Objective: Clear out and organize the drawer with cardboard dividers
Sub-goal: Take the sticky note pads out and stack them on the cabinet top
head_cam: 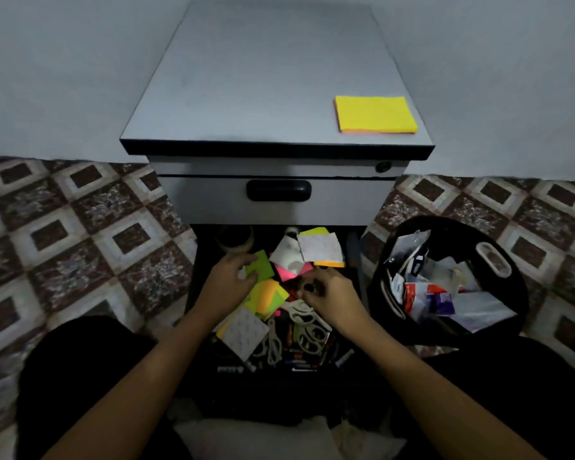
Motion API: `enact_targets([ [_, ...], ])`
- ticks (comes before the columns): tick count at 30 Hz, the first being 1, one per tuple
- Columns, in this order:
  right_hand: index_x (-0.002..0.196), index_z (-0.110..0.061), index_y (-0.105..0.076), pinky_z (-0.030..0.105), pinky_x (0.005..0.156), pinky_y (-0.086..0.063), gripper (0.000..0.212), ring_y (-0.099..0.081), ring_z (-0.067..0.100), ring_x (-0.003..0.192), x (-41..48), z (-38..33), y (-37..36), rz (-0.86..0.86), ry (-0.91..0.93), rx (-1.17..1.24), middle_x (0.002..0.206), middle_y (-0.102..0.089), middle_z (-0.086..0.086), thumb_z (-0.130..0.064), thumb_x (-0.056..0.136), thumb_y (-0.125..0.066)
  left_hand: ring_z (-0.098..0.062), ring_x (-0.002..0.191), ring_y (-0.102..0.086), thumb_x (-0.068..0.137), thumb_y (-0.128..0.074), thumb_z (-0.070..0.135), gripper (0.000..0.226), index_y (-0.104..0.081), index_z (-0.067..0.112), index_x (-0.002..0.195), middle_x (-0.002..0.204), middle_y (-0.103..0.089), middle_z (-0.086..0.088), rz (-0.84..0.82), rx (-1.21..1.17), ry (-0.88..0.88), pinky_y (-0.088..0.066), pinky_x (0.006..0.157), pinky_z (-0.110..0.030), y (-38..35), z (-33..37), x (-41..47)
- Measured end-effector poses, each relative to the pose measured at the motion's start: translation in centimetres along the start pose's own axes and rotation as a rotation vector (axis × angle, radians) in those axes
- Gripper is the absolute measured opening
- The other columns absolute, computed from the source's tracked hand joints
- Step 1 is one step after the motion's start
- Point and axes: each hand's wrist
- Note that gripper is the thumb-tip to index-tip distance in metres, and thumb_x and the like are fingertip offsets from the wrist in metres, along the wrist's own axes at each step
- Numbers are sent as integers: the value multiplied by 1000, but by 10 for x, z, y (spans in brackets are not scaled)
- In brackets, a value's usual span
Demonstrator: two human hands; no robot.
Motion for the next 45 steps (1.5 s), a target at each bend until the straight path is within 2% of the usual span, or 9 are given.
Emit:
enact_targets([
  [11,113,0,-62,30,61,-34,29,-60,37,94,45,17,-82,-94,-205,78,103,-66,23,-19,92,-57,-34,121,-39,91,-54,27,52,-38,3,135,132,-42,-20,-425,416,250,-37,95,-35,-40,-77,-5],
  [20,99,8,-66,38,76,-46,22,-59,37,96,67,18,-99,-67,-364,148,101,-66,24,-10,89,-59,-32,117,-42,91,-54,33,41,-42,8,122,125,-45,-13,-387,621,196,-41,87,-38,-49,-76,-13],
  [24,85,-1,-64,34,71,-43,11,-58,31,85,65,20,-97,-69,-439,258,90,-62,19,-10,89,-57,-32,100,-50,94,-49,22,13,-43,11,94,97,-51,-12,-345,422,230,-37,72,-35,-45,-76,-11],
  [28,78,-8,-49,35,63,-39,13,-50,25,76,54,24,-78,14,-421,266,70,-49,8,-6,91,-49,-25,63,-43,94,-46,11,14,-34,11,87,66,-38,-2,-278,177,215,-27,58,-31,-37,-69,-12],
  [32,111,-3,-57,33,66,-41,21,-59,33,86,39,32,-47,91,-312,165,95,-64,17,-8,93,-47,-24,78,-48,96,-49,13,9,-48,10,105,92,-52,-9,-217,-31,313,-34,65,-29,-29,-64,-10],
  [35,107,-7,-60,31,67,-44,18,-58,28,83,29,34,-29,189,-263,311,97,-64,14,-5,94,-47,-33,109,-52,97,-48,13,30,-52,1,124,121,-53,-17,-142,-225,446,-43,86,-35,-26,-62,-6],
  [38,108,-3,-61,24,62,-42,19,-54,16,79,21,25,-23,161,-240,556,93,-59,3,-3,96,-47,-37,115,-52,99,-46,13,22,-54,5,118,130,-51,-20,-63,-574,631,-44,99,-47,-24,-60,-7],
  [41,109,-3,-64,24,74,-42,20,-55,16,94,20,17,-35,25,-149,511,100,-62,2,-2,94,-51,-39,116,-52,102,-40,18,23,-52,13,120,131,-51,-17,-110,-761,722,-45,96,-53,-24,-52,-9],
  [45,112,-5,-66,27,83,-46,23,-59,26,110,22,8,-64,-72,-82,379,114,-66,10,-7,92,-57,-32,97,-60,103,-36,16,34,-46,2,132,118,-57,-16,-150,-885,729,-52,77,-40,-27,-42,-14],
])
Point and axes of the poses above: each hand's wrist, its own x-axis towards the middle knuckle, its own y-axis out of the back of the hand, z = x × y
